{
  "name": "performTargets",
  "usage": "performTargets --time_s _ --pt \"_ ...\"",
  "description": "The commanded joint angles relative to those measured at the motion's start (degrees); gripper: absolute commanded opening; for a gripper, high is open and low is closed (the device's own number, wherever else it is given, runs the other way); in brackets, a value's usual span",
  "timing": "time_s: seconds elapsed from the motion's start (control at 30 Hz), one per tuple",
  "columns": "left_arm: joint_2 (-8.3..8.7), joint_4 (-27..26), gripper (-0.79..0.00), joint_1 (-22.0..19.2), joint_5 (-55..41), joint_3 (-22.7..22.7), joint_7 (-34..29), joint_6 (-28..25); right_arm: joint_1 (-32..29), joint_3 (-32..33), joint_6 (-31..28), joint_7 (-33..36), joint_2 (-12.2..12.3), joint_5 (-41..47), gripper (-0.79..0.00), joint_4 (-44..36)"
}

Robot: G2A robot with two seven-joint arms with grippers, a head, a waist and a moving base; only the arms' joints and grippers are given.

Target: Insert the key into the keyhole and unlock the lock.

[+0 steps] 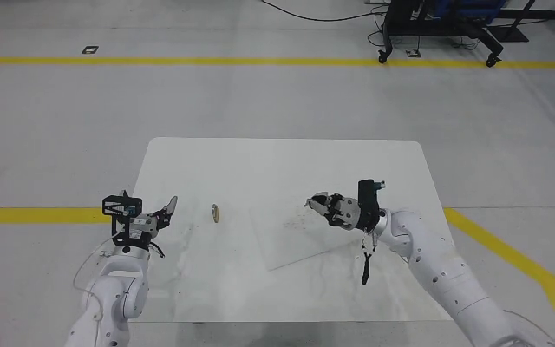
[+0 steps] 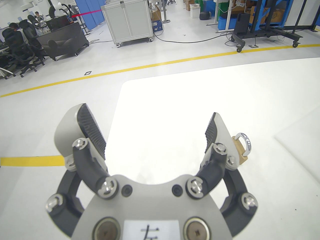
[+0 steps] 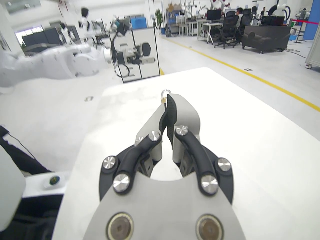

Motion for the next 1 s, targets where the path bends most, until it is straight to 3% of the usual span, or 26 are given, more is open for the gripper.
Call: performTargets --time_s 0.0,0.17,0.33,0.43,0.5,0.57,0.63,0.7,0.8,0.87,0.93,0.97 --pt "0.0 0.0 0.0 0.0 0.0 0.0 0.0 0.0 0.74 -0.69 0.0 0.56 0.44 1.05 -0.785 1.38" --pt "0.0 0.0 0.0 0.0 0.0 0.0 0.0 0.0 0.74 -0.69 0.0 0.56 0.44 1.05 -0.785 1.38" --pt "-0.14 -3.43 0.0 1.81 -9.63 -0.91 0.92 -7.01 0.6 -0.73 0.0 0.45 0.4 1.37 -0.785 1.14" --pt "-0.19 -6.16 0.0 1.71 -19.28 -0.29 -1.13 -14.83 -0.05 -2.56 0.0 0.05 -0.02 5.11 -0.785 -0.7" --pt "-0.25 -6.87 0.0 0.44 -27.83 1.17 -4.9 -19.83 0.58 -5.11 0.0 -0.18 -0.41 9.09 -0.785 -0.99" --pt "-0.53 -6.36 0.0 -1.79 -42.84 4.32 -12.3 -22.38 2.08 -8.3 0.0 0.26 -0.83 13.57 -0.785 -0.9" --pt "-0.46 -5.29 0.0 -5.9 -50.86 6.52 -21.54 -22.19 3.87 -12.08 0.0 0.06 -1.1 19.43 -0.785 -0.66" --pt "-0.57 -4.16 0.0 -9.34 -54.51 9.53 -26.82 -21.92 6.17 -15.2 0.0 0.92 -1.22 24.34 -0.785 0.75" --pt "-0.91 -0.32 0.0 -14.02 -67.29 13.45 -34.48 -21.57 8.66 -19.15 0.0 1.67 -1.33 29.86 -0.785 1.48" --pt "-0.84 2.0 0.0 -17.24 -69.26 14.16 -38.65 -20.67 10.01 -20.27 0.0 2.02 -1.13 31.15 -0.785 3.3" --pt "-0.44 2.06 0.0 -19.49 -60.17 13.86 -39.68 -20.98 10.23 -20.27 0.0 2.12 -1.08 30.97 -0.785 3.84" --pt "-0.44 2.06 0.0 -19.49 -60.17 13.86 -39.68 -20.98 10.23 -20.27 0.0 2.12 -1.08 30.97 -0.785 3.84"
